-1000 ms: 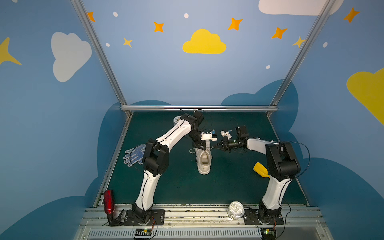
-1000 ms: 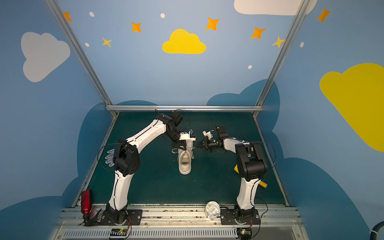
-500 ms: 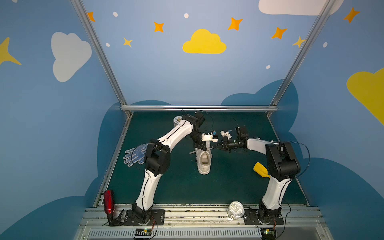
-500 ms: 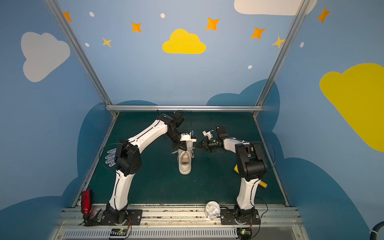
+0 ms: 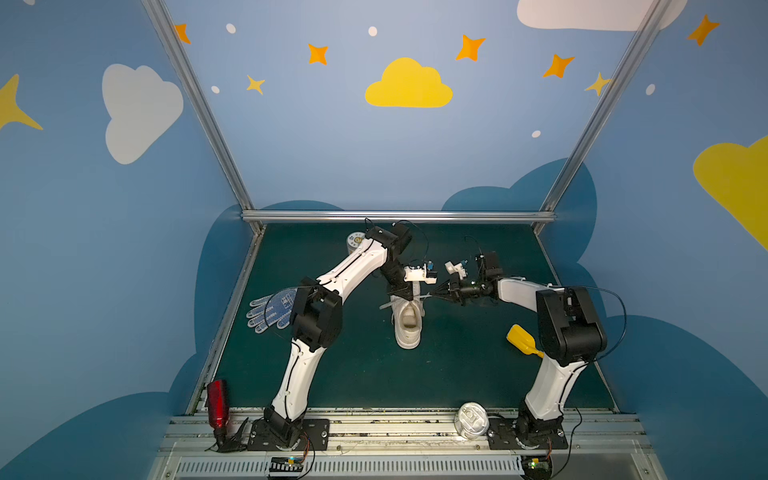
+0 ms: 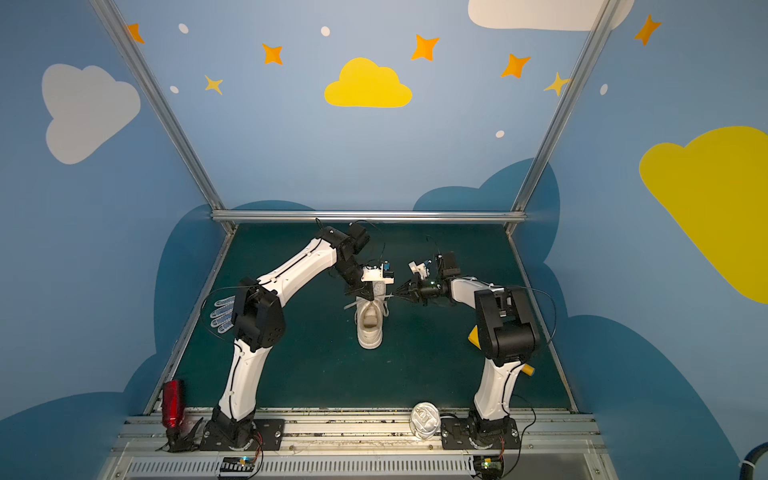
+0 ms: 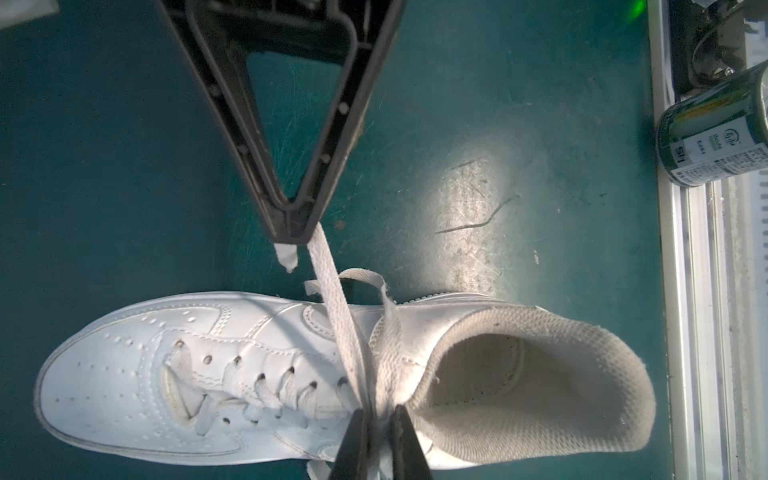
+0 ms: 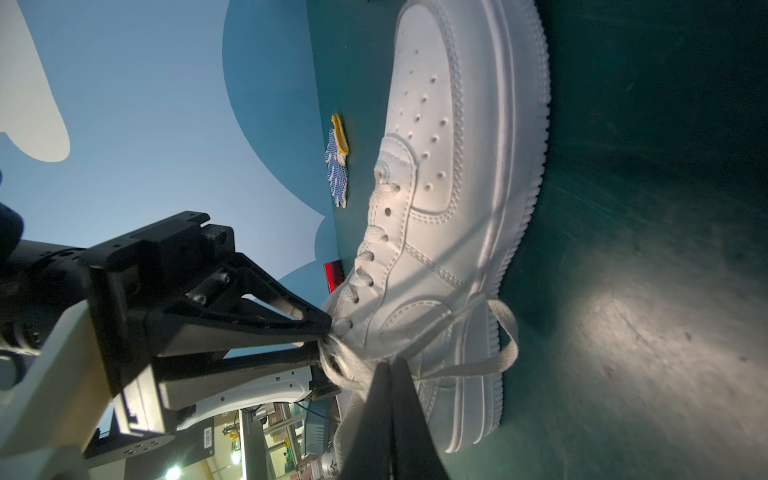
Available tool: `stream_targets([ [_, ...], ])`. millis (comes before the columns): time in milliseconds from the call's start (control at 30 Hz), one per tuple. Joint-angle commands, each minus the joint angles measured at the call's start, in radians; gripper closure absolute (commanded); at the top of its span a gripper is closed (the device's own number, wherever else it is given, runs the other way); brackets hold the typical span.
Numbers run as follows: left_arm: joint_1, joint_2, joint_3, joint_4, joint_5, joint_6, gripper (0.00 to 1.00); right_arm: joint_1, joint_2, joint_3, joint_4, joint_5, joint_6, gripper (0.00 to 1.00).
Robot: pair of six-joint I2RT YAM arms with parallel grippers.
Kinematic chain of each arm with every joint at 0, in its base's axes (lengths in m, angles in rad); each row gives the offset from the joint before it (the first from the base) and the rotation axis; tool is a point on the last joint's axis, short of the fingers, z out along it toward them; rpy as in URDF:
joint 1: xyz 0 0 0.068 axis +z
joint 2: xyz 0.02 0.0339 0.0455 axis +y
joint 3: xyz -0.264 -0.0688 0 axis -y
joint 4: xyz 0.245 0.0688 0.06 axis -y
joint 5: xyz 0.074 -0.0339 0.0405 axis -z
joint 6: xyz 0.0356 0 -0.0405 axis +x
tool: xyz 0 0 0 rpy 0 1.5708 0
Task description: Tie the shoes
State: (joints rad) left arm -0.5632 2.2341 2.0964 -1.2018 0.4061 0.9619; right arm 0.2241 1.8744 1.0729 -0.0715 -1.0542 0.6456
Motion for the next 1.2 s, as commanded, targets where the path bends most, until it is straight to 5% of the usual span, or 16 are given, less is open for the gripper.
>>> stream_targets([
  [0,0.004,0.029,0.012,-0.044,-0.028,0.011,0.87,-0.018,-0.038,-0.020,-0.004,0.023,-0.021,1.00],
  [933,0.010,0.029,0.008,-0.047,-0.042,0.014,0.87,-0.091,-0.074,-0.093,-0.007,0.091,-0.009,1.00],
  [1167,0.007,0.022,0.002,-0.036,-0.041,0.013,0.87,-0.057,0.064,0.013,-0.104,0.002,-0.067,1.00],
])
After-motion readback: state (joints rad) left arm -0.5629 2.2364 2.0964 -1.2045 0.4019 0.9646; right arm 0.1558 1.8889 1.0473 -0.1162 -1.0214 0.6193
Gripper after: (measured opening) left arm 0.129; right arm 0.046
